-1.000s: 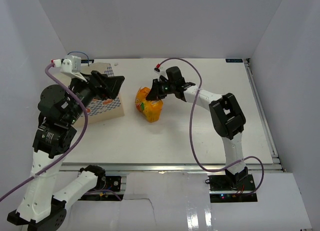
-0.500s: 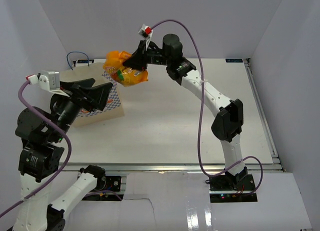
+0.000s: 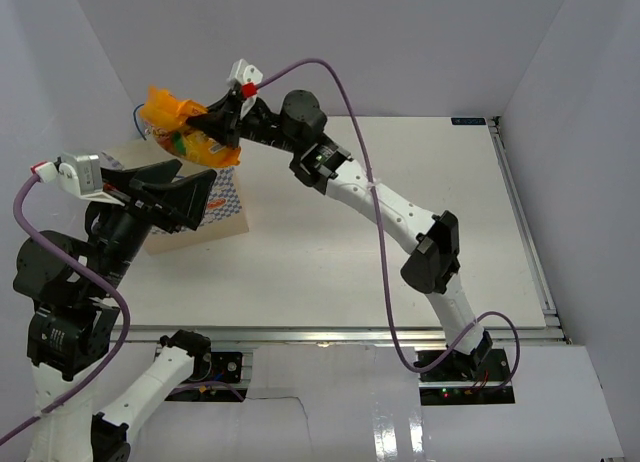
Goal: Place the snacks into the paper bag
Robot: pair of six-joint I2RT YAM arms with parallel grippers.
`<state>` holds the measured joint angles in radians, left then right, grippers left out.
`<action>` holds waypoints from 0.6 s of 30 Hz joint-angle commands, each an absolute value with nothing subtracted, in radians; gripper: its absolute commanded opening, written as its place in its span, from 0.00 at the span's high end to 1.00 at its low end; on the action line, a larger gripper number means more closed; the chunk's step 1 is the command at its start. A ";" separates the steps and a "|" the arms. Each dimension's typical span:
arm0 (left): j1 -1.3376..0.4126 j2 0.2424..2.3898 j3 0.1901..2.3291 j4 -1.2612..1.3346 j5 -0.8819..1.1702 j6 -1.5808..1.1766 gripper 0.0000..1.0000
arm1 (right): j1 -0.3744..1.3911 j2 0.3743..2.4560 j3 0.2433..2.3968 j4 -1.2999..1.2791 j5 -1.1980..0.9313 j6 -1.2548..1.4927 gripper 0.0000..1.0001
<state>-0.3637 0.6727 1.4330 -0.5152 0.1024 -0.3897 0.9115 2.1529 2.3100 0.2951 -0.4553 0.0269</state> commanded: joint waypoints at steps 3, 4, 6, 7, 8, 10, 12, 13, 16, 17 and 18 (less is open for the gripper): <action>-0.365 0.641 1.388 -0.509 0.115 -0.428 0.08 | 0.937 2.221 2.391 0.555 -0.255 -0.054 0.92; -0.365 0.629 1.381 -0.505 0.114 -0.433 0.08 | 0.939 2.227 2.387 0.563 -0.253 -0.054 0.92; -0.365 0.623 1.374 -0.506 0.109 -0.434 0.08 | 0.943 2.246 2.358 0.601 -0.230 -0.049 0.92; -0.365 0.621 1.377 -0.506 0.110 -0.433 0.08 | 0.945 2.259 2.362 0.607 -0.226 -0.049 0.92; -0.365 0.621 1.379 -0.506 0.112 -0.430 0.08 | 0.949 2.269 2.368 0.615 -0.218 -0.054 0.92; -0.365 0.624 1.384 -0.509 0.113 -0.426 0.08 | 0.954 2.290 2.356 0.644 -0.187 -0.048 0.92; -0.365 0.624 1.382 -0.514 0.110 -0.423 0.07 | 0.962 2.307 2.356 0.663 -0.172 -0.052 0.92; -0.365 0.624 1.381 -0.514 0.112 -0.423 0.07 | 0.965 2.310 2.350 0.669 -0.166 -0.051 0.92; -0.365 0.624 1.370 -0.512 0.118 -0.428 0.07 | 0.973 2.312 2.336 0.692 -0.155 -0.049 0.76; -0.365 0.624 1.368 -0.514 0.120 -0.431 0.07 | 0.974 2.312 2.338 0.689 -0.158 -0.049 0.75; -0.365 0.624 1.365 -0.512 0.121 -0.433 0.07 | 0.976 2.310 2.338 0.686 -0.166 -0.049 0.73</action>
